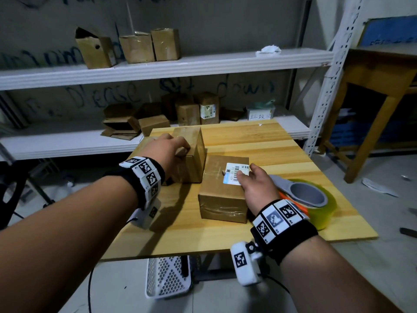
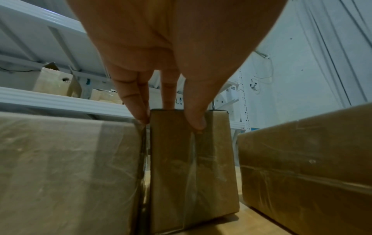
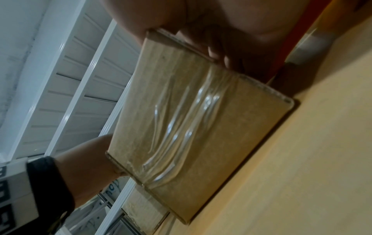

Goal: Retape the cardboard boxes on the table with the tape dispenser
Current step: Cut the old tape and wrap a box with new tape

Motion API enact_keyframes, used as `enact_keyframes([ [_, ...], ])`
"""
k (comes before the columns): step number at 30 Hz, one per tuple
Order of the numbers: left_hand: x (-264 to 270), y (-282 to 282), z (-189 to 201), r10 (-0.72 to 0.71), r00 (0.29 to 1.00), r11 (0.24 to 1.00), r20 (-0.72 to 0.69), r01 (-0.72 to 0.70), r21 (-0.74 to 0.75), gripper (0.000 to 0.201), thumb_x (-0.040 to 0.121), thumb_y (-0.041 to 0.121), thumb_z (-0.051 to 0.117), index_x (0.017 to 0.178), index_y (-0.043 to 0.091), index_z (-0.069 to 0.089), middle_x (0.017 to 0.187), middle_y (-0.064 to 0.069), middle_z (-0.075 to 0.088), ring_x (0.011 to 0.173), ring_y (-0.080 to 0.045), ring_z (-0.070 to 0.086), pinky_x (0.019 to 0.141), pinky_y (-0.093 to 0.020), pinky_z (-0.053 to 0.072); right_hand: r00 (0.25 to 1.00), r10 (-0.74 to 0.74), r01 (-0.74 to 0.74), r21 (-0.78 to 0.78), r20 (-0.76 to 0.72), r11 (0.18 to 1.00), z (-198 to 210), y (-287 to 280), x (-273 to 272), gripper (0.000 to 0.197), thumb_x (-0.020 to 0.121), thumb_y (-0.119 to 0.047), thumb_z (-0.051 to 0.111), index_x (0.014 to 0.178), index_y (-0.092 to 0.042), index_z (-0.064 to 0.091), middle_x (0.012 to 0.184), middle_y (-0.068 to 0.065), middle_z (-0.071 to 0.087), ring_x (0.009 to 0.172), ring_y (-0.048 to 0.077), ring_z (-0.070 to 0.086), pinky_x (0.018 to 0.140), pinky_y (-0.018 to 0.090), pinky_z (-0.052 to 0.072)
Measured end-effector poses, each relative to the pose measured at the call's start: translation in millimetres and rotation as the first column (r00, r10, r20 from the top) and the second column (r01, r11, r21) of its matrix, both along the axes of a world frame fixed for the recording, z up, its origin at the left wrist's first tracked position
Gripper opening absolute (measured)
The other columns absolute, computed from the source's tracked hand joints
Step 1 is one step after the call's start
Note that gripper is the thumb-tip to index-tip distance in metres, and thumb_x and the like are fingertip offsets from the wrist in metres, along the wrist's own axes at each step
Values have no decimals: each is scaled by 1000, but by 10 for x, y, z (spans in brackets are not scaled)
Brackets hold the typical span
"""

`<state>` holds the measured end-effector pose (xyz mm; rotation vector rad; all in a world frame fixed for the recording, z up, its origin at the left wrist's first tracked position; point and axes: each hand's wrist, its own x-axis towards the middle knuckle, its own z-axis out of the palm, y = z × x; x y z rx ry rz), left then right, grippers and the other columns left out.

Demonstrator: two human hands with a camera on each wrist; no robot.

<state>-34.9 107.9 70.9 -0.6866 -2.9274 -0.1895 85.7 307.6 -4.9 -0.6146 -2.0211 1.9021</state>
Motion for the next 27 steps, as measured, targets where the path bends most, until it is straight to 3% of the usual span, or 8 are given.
enact_keyframes([
  [4,57,-122,-54,-27,997,999,-71,28,15,43,96,22,69,132,43,59,136,-2,55,122,-29,55,101,-43,53,1000,15,-15,-2,-6,1000,-3,33,11,46,105,-19,59,148,-4,48,98,-8,61,103,22,64,104,43,52],
  [8,134,-187,-117,-10,999,998,-43,12,54,44,96,22,69,132,44,58,147,-4,48,129,-30,51,103,-43,52,1000,15,-15,10,-4,1000,20,36,32,43,106,-20,58,146,-6,50,115,3,66,101,21,61,94,35,50],
  [12,148,-164,-136,52,997,992,50,-57,109,47,97,18,66,135,44,55,152,-4,46,122,-27,58,79,-27,51,1000,5,-5,19,8,1000,-2,21,13,40,106,-22,59,144,-10,53,113,-1,67,107,23,65,98,38,52],
  [17,175,-104,-122,83,996,992,41,-87,95,51,98,15,66,137,44,51,143,-2,54,111,-25,63,69,-25,47,1000,-9,8,33,22,999,-13,-27,0,48,104,-28,61,148,-11,50,126,5,69,117,29,67,106,48,53],
  [21,138,-44,-116,92,993,990,72,-99,95,56,96,13,66,140,43,50,145,-4,52,110,-24,63,59,-19,42,1000,-2,2,32,3,999,-16,16,1,46,106,-24,59,148,-8,50,117,-1,67,110,24,64,101,38,51],
  [24,170,-48,-100,114,991,991,74,-118,60,50,99,30,64,142,49,47,162,-6,37,140,-35,46,99,-44,53,1000,5,-6,40,12,999,-28,37,7,29,105,-24,60,134,-16,60,100,-10,68,104,22,67,100,39,53],
  [25,190,-66,-90,124,991,992,59,-125,24,51,99,39,63,144,52,44,167,-7,29,151,-39,32,114,-56,41,1000,11,-12,45,19,999,-37,44,7,19,104,-25,61,124,-22,62,101,-8,71,104,23,70,102,44,55],
  [27,275,-100,-64,120,992,991,32,-122,55,55,99,47,60,149,52,40,170,-6,23,157,-39,16,124,-62,22,1000,22,-22,35,11,999,-51,58,11,12,103,-25,62,115,-25,61,103,-7,73,105,24,71,103,49,55],
])
